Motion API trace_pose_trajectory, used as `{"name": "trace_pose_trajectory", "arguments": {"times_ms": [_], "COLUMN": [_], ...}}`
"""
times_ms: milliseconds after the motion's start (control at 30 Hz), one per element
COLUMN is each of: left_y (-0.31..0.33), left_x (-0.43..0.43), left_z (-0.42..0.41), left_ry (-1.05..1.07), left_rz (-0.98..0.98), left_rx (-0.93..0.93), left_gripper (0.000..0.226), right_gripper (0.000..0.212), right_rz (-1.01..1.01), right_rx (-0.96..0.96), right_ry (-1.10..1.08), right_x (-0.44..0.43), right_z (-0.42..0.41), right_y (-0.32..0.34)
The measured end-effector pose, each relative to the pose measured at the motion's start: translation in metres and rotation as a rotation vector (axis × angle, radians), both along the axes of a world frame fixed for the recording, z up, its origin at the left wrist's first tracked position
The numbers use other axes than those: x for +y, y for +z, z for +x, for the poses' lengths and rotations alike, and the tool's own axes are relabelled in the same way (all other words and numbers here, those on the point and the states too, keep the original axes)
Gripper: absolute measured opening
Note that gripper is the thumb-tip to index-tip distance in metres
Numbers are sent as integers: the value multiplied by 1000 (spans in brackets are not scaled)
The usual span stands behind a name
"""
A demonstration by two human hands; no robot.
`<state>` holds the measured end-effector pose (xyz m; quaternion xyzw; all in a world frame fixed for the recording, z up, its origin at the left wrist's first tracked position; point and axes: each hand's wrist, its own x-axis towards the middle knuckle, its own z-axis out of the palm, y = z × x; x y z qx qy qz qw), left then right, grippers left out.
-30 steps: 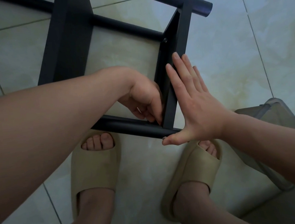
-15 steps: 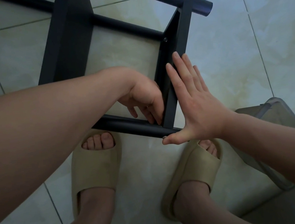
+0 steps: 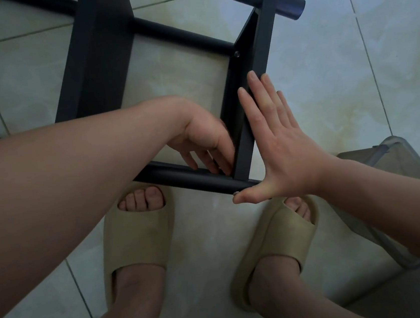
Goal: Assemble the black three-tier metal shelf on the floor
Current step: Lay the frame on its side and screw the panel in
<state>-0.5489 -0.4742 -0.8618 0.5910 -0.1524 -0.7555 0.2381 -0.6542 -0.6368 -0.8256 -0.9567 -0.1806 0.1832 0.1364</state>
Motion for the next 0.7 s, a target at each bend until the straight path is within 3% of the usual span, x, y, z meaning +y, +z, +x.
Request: {"name": "trace_pose_trajectory", "arguments": {"times_ms": [300, 500, 700], "left_y": [4, 1, 4], "left_x": [-2, -3, 0], "left_z": [7, 1, 9], "left_ry": [-38, -25, -28], "left_rz": [-5, 16, 32], "left_rx": [33, 13, 63], "left_gripper": [25, 14, 27], "right_gripper": [146, 146, 146], "right_rz": [11, 9, 6], "right_rx": [-10, -8, -7], "right_ry": [0, -2, 0], "right_x": [-1, 0, -1], "right_z": [0, 0, 0], "right_y": [-1, -1, -1]}}
